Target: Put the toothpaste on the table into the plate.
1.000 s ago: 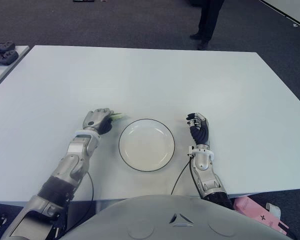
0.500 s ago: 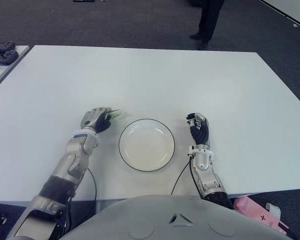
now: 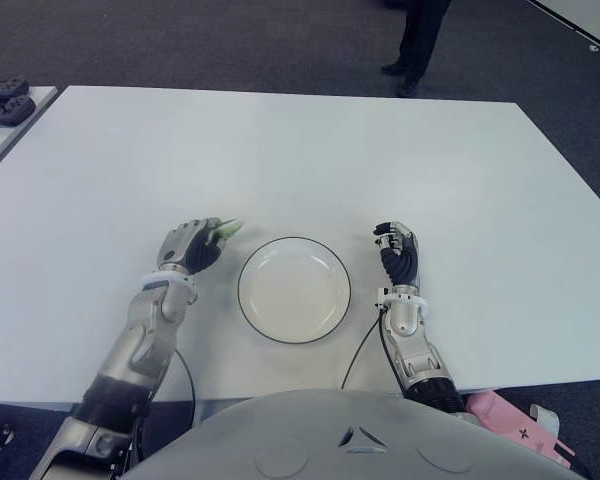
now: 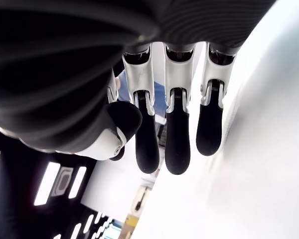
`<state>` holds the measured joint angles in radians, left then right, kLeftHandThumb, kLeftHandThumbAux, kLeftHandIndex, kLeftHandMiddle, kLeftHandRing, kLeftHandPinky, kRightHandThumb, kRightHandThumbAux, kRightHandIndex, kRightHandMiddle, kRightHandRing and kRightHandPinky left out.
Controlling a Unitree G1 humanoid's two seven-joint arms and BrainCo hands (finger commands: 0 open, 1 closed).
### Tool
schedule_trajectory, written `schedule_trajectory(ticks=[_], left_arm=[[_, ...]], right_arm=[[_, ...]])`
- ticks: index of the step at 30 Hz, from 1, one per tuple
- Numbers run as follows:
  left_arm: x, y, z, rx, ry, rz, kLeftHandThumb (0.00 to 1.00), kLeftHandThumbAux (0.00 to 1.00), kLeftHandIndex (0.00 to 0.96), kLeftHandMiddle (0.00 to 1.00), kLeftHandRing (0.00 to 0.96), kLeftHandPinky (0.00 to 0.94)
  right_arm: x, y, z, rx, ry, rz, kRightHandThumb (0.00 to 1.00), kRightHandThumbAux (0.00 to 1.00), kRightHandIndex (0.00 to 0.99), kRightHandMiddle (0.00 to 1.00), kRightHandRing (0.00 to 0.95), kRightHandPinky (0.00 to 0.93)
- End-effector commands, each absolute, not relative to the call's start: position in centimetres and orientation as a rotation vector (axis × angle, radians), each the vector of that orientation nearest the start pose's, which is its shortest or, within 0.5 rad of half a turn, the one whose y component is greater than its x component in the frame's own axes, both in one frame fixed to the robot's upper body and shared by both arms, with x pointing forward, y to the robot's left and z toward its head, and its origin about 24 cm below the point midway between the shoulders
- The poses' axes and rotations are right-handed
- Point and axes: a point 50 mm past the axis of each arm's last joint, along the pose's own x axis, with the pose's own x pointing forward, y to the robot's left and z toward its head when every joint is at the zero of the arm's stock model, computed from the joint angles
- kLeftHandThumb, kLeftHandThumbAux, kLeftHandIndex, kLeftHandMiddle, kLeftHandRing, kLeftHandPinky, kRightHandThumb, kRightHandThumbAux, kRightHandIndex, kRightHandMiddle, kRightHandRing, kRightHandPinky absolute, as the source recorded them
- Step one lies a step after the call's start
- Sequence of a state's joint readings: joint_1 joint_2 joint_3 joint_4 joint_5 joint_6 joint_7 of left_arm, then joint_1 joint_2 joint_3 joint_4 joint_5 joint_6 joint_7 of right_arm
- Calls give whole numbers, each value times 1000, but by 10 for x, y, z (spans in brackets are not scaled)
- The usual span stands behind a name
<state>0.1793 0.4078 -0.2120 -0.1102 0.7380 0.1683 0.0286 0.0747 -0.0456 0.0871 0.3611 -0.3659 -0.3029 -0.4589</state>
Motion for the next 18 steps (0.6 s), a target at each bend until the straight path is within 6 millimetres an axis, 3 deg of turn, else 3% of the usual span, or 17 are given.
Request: schedule_trajectory(ticks=[1,11,18], left_arm=[[211,187,36,1164,12,-109,718,706,441,880,878,892],[195,179,61,1168,-286,-123,722,705,441,892,894,893],[193,170,68,1198,-471,-202,720,705,441,894,895,885]], right_arm=[[215,-157,-32,-421,77,-244,833,693,405,472,511,510],[217,-156,-34,-421,82,-244,834,693,409,470,505,483],[218,-156,-35,-420,84,-240,837,691,422,462,475,419]])
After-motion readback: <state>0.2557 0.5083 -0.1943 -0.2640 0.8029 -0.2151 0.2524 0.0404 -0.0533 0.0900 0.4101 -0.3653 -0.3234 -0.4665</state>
